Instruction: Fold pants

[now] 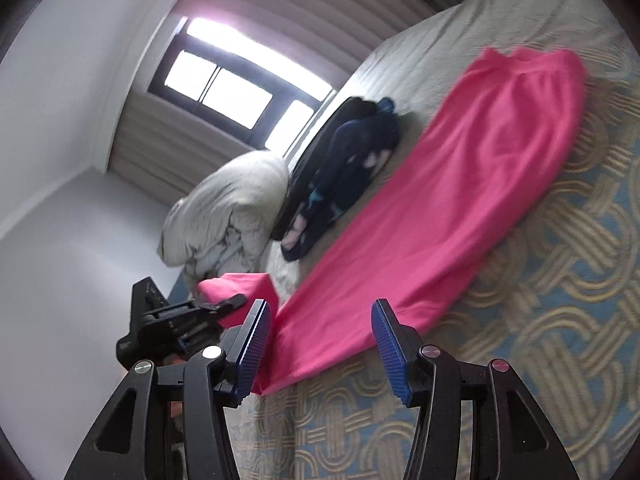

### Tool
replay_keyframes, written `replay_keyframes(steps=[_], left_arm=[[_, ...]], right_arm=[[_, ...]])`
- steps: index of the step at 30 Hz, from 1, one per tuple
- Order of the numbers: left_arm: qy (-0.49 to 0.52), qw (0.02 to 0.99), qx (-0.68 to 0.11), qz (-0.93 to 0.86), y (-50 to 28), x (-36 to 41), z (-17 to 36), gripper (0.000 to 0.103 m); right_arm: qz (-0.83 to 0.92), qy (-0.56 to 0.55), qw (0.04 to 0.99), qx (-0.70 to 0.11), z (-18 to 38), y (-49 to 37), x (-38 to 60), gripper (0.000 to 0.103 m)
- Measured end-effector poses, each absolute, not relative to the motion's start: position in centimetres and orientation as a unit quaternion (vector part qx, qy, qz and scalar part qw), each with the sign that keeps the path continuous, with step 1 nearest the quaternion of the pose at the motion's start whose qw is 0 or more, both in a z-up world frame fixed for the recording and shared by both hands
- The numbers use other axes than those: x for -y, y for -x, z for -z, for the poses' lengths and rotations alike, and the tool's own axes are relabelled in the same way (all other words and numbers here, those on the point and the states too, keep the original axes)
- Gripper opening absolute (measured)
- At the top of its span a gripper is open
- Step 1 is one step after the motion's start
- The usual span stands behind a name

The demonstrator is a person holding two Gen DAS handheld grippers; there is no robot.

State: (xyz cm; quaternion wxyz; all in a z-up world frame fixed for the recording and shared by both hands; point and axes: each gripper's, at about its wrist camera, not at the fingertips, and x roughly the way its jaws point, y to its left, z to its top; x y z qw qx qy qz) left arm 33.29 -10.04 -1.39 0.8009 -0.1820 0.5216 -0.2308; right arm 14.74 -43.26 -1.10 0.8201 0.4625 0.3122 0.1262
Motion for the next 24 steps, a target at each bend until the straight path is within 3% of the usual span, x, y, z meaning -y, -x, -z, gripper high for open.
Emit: replay_keyframes(steps=[2,3,4,6,12,19,24], left_arm=[[0.159,0.799,-0.531,0.234,-33.1,12.5,2.4,0.009],[0.153,0.795,-0.538,0.234,-33.0,13.2,3.0,0.020],[0.148,0.786,-0.552,0.235,-32.8,14.1,3.9,0.042],[0.151,0.766,-0.573,0.249,-32.5,15.3,5.3,0.066],[0.157,0.760,-0.554,0.301,-30.7,13.9,4.5,0.067],[0.222,0.805,-0.485,0.261,-31.4,4.0,0.9,0.069],[0.238,0.827,-0.479,0.174,-32.3,-3.3,2.2,0.069]], right_arm=[[-0.123,-0.469,0.816,-0.314,1.7,-14.8,44.0,0.055],[-0.119,-0.473,0.813,-0.317,2.0,-14.8,44.3,0.056],[-0.117,-0.475,0.811,-0.322,2.4,-14.8,44.4,0.057],[-0.120,-0.481,0.803,-0.332,2.8,-15.0,44.4,0.058],[-0.134,-0.470,0.805,-0.337,2.3,-16.6,44.0,0.058],[-0.140,-0.439,0.809,-0.365,1.2,-20.1,42.1,0.059],[-0.136,-0.398,0.805,-0.418,2.0,-23.7,40.1,0.059]])
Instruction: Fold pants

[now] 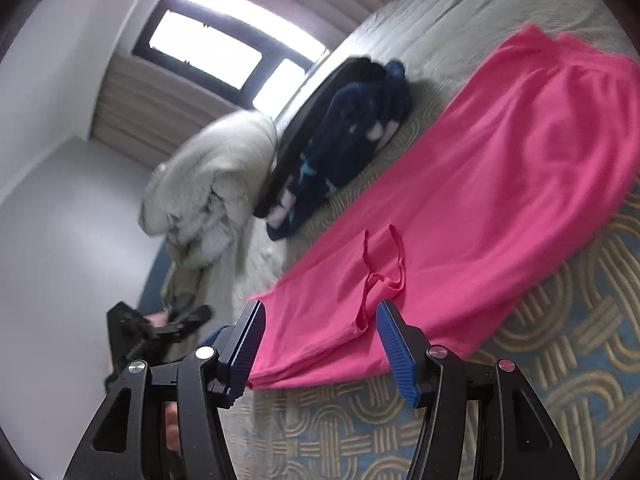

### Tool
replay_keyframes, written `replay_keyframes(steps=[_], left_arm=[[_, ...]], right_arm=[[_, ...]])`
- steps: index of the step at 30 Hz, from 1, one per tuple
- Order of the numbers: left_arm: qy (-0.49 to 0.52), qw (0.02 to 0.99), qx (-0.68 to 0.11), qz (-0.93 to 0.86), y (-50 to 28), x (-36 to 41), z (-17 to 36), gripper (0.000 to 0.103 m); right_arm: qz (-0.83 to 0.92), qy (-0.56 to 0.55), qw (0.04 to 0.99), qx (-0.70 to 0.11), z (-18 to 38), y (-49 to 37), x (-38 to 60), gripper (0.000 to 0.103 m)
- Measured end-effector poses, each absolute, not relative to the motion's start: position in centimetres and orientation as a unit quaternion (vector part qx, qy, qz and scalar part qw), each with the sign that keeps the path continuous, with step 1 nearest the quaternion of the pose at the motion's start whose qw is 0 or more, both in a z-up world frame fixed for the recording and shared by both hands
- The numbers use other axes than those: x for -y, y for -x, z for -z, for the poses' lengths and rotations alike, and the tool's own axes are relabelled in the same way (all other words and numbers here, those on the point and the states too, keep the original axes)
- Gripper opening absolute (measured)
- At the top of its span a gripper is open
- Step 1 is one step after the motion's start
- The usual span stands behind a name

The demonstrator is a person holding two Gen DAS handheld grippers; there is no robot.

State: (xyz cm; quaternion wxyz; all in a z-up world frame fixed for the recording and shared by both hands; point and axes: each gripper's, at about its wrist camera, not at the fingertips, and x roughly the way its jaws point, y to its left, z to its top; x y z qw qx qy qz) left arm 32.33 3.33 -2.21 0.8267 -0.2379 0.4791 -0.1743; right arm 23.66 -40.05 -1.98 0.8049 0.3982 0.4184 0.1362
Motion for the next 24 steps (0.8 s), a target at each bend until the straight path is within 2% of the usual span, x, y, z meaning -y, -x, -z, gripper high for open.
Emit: replay_keyframes(steps=[2,5,10,16,19,21,24], left_arm=[[0.243,0.826,-0.486,0.151,-32.6,-5.5,3.7,0.069],[0.262,0.812,-0.503,0.137,-32.9,-6.7,6.2,0.069],[0.265,0.802,-0.513,0.149,-32.7,-6.1,8.4,0.069],[0.238,0.812,-0.509,0.158,-33.1,-4.5,7.9,0.069],[0.252,0.814,-0.496,0.166,-32.7,-4.1,6.6,0.069],[0.250,0.821,-0.480,0.183,-32.3,-2.8,5.3,0.069],[0.206,0.827,-0.477,0.214,-32.3,0.9,3.9,0.069]], right_arm=[[-0.116,-0.386,0.804,-0.437,2.6,-25.3,40.2,0.059],[-0.085,-0.359,0.798,-0.476,3.4,-27.5,40.0,0.067],[-0.115,-0.325,0.793,-0.502,4.1,-29.4,37.9,0.067],[-0.131,-0.320,0.783,-0.516,5.3,-30.1,37.3,0.067],[-0.138,-0.308,0.782,-0.524,5.4,-30.1,37.4,0.055],[-0.157,-0.318,0.775,-0.523,5.3,-29.8,37.9,0.028],[-0.182,-0.328,0.766,-0.522,5.5,-29.4,38.4,0.015]])
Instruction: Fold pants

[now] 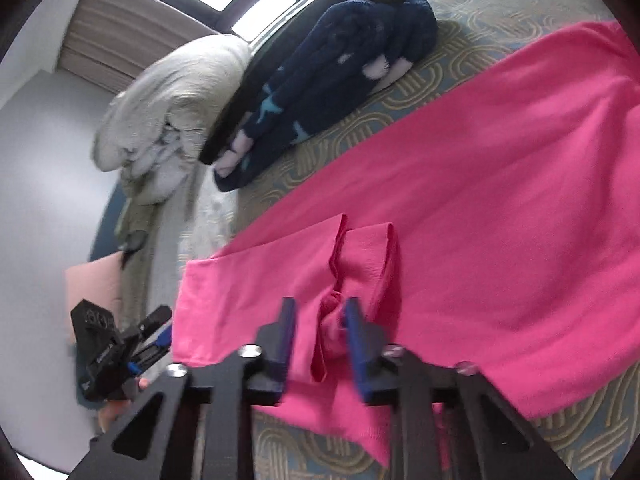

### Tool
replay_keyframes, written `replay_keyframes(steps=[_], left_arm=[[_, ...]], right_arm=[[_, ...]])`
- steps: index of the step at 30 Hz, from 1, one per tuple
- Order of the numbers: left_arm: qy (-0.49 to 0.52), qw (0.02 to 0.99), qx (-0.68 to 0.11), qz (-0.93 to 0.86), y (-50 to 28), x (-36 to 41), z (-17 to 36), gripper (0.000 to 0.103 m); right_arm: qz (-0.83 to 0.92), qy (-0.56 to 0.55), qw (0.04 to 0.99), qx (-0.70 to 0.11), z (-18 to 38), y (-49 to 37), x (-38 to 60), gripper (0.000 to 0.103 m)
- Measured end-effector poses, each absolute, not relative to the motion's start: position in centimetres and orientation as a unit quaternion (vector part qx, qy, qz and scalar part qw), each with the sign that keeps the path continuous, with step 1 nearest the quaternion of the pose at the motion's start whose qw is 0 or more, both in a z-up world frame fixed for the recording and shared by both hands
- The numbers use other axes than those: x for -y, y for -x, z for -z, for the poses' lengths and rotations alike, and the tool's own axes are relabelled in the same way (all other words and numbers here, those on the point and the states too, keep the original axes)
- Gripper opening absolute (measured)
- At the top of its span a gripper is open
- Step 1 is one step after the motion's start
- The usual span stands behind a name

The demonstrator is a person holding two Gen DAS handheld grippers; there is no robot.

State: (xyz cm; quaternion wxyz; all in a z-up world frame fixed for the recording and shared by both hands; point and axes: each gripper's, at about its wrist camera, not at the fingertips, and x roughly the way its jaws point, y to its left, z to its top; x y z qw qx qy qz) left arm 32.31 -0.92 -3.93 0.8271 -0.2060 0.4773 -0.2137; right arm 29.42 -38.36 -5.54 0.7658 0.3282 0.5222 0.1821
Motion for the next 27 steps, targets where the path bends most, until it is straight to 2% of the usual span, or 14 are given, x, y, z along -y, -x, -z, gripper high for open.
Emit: replay_keyframes(steps=[7,10,17,23,27], left_arm=[[0.176,0.823,-0.491,0.225,-33.1,5.2,2.8,0.069],[0.139,0.854,-0.471,0.172,-32.7,3.5,1.3,0.069],[0.113,0.871,-0.476,0.053,-32.2,-2.8,1.7,0.069],[0.109,0.865,-0.470,0.137,-32.9,0.8,2.0,0.069],[0.112,0.845,-0.495,0.169,-34.7,2.0,4.9,0.069]], right_arm=[[-0.219,-0.344,0.742,-0.533,7.5,-29.5,39.7,0.015],[-0.235,-0.342,0.740,-0.529,7.5,-29.4,40.0,0.007],[-0.237,-0.335,0.752,-0.516,7.0,-28.8,41.0,0.005],[-0.246,-0.322,0.754,-0.517,6.7,-28.6,40.8,0.008],[-0.275,-0.242,0.777,-0.512,4.9,-27.5,39.6,0.012]])
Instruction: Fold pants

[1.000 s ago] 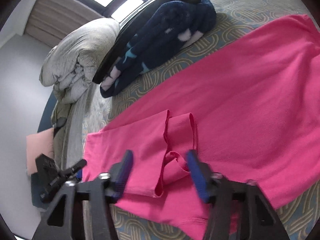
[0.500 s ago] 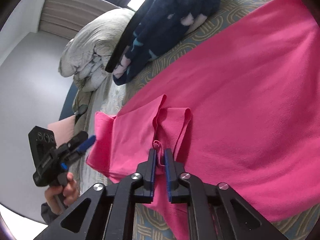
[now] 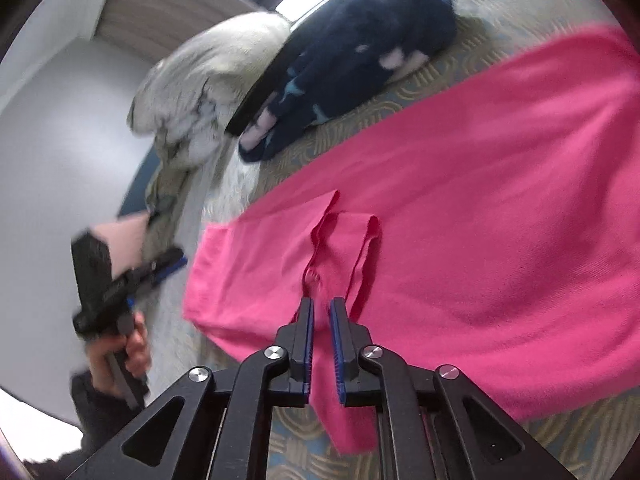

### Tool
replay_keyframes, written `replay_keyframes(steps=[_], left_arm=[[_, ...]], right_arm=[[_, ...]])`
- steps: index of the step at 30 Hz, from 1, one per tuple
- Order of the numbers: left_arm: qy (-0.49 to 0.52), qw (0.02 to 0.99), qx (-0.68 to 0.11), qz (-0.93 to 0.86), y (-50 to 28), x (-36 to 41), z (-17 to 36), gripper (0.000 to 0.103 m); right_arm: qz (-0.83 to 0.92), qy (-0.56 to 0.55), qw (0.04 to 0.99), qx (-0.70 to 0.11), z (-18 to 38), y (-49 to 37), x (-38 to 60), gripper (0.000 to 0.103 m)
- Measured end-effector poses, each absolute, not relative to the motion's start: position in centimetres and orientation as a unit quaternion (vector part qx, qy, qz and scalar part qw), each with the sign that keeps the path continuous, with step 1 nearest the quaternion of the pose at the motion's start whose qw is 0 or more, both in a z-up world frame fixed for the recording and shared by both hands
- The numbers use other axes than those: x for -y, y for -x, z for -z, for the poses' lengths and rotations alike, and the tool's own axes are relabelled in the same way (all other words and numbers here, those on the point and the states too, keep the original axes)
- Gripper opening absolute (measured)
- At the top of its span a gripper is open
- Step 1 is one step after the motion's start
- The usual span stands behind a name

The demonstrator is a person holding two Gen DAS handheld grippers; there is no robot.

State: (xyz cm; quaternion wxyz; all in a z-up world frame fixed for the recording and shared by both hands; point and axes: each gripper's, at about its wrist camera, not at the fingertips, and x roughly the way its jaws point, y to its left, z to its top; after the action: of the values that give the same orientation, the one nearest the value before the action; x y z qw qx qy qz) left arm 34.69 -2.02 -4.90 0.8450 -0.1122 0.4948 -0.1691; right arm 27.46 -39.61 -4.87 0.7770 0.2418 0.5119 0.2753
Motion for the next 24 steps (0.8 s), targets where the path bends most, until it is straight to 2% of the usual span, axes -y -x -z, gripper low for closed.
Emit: replay_keyframes(steps=[2,3,5,10,13,24], left_arm=[[0.137,0.834,-0.506,0.173,-35.4,0.9,6.8,0.068],[0.154,0.835,-0.495,0.183,-35.2,0.3,6.9,0.068],[0.191,0.830,-0.482,0.204,-35.0,-1.0,7.0,0.068],[0.212,0.826,-0.466,0.238,-34.8,-2.0,7.6,0.068],[0.210,0.832,-0.449,0.249,-34.2,-2.0,7.9,0.068],[0.243,0.832,-0.427,0.260,-33.9,-3.1,8.6,0.068]], right_arm=[[-0.297,-0.207,0.783,-0.506,4.4,-26.9,38.9,0.016],[-0.303,-0.188,0.786,-0.506,4.2,-26.7,38.5,0.021],[-0.299,-0.155,0.794,-0.505,3.9,-26.6,38.1,0.025],[-0.322,-0.136,0.810,-0.471,2.7,-26.5,37.9,0.027],[-0.319,-0.124,0.815,-0.467,2.8,-26.7,37.6,0.043],[-0.327,-0.118,0.811,-0.470,3.2,-27.9,36.2,0.045]])
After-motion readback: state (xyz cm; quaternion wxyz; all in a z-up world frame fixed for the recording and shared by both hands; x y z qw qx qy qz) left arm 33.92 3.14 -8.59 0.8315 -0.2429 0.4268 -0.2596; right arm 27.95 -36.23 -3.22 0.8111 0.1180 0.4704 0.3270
